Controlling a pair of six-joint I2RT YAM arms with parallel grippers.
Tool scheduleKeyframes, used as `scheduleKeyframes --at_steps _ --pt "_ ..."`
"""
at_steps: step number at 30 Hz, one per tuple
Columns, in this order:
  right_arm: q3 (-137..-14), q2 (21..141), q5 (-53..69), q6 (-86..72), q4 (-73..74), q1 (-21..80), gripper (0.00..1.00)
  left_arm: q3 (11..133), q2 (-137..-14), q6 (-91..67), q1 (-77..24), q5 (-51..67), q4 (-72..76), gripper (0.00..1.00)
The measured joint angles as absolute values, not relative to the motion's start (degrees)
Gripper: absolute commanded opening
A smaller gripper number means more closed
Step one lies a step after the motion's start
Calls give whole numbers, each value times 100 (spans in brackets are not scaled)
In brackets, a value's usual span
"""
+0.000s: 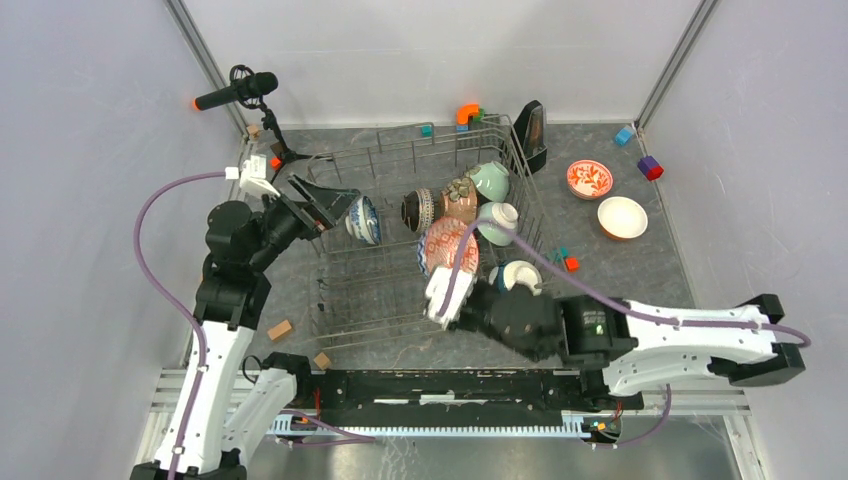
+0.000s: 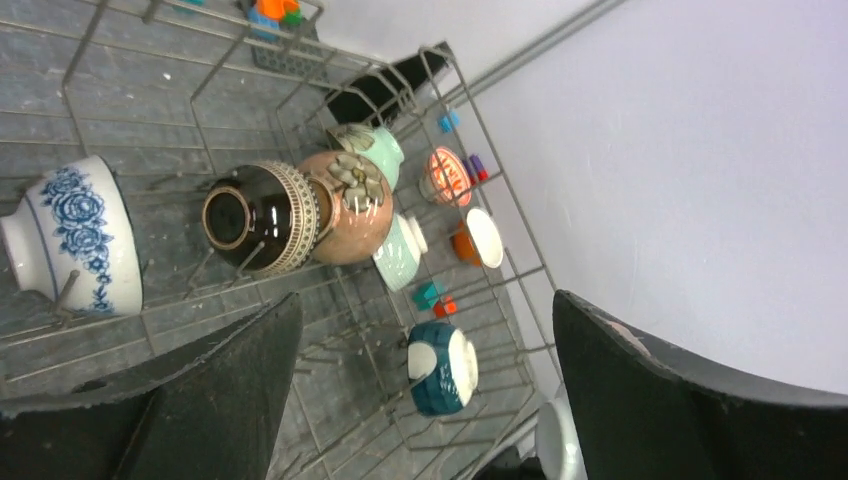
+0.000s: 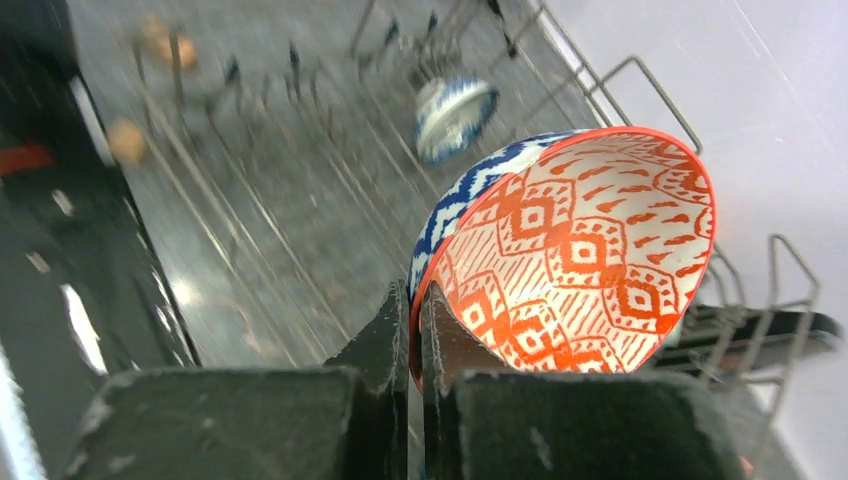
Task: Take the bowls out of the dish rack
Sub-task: Place the bowl at the center of the board.
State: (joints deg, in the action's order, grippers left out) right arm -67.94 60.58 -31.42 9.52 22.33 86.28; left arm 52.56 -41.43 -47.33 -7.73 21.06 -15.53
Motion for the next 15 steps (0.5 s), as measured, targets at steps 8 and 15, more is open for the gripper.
scheduleKeyframes --at_steps 8,15 --pt "-5822 6071 -4598 1675 3081 9863 0 6141 -4206 -3636 -1999 1769 -3072 100" --pt "-5518 6180 -4812 1894 3203 9926 0 6740 -4600 -2906 -4587 -141 -4252 100"
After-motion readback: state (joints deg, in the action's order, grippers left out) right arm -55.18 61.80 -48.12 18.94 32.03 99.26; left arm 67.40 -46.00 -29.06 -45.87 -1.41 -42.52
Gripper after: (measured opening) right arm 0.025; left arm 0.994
